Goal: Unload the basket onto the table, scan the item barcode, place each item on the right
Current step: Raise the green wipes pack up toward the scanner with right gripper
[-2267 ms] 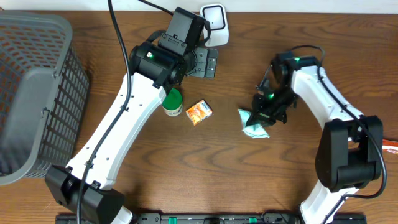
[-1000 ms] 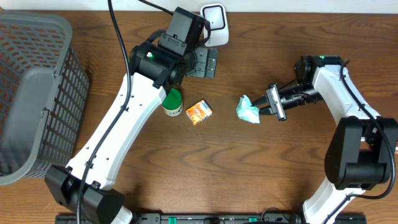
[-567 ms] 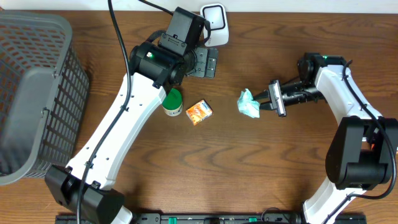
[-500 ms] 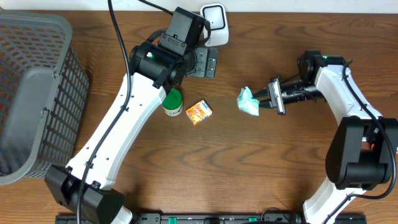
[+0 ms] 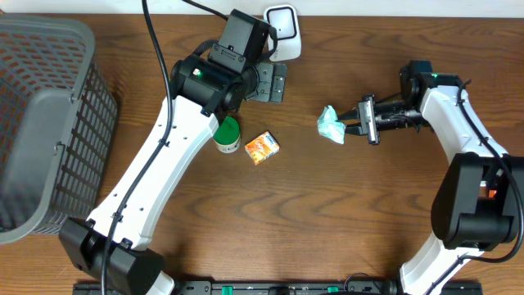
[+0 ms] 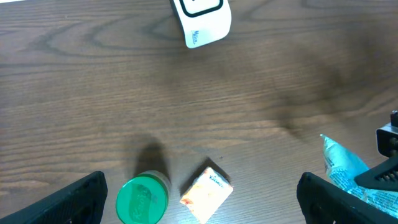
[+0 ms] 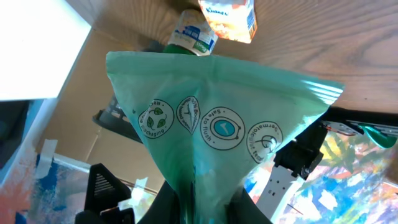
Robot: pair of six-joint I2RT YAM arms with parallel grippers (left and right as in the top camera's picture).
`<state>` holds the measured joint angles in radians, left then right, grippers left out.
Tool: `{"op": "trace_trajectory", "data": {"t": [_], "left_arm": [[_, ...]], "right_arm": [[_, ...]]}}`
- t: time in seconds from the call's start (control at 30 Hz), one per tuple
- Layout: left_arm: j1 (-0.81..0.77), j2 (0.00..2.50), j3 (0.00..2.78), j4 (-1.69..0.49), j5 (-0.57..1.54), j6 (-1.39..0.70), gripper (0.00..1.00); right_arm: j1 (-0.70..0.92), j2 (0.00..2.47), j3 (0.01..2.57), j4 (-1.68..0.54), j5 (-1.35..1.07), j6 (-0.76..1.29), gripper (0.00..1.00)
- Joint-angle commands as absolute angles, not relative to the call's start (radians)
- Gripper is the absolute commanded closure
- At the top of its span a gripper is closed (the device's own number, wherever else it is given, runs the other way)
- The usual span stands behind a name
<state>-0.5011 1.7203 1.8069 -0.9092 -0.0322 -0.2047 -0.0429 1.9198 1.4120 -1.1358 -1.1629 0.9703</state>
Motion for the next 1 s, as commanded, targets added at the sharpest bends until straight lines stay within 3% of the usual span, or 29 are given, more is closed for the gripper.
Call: {"op": "trace_trajectory", "data": {"t": [0.0, 0.37, 0.53, 0.73, 0.8, 0.97], "left_arm": [[-0.498, 1.721, 1.81, -0.909, -0.038, -0.187, 0.02], [-0.498, 1.721, 1.81, -0.909, -0.038, -0.187, 0.02], [-0.498, 1.721, 1.81, -0.909, -0.038, -0.187, 0.02], [-0.498, 1.721, 1.81, -0.909, -0.038, -0.187, 0.02], [-0.498, 1.721, 1.81, -0.909, -0.038, -0.187, 0.02], [-0.498, 1.721, 1.81, -0.909, -0.038, -0.187, 0.02]], "right_arm": [[-0.045, 1.911, 1.426, -1.138, -1.18, 0.978, 0.95], [-0.044, 1.911, 1.426, -1.144, -1.18, 0.961, 0.81], [-0.044, 1.911, 1.426, -1.144, -1.18, 0.961, 0.9], [-0.039, 1.911, 1.426, -1.144, -1.176, 0.961, 0.9], [-0.035, 1.911, 1.426, -1.144, -1.17, 0.961, 0.99], [-0.025, 1.911, 1.426, -1.141, -1.019, 0.9, 0.99]]}}
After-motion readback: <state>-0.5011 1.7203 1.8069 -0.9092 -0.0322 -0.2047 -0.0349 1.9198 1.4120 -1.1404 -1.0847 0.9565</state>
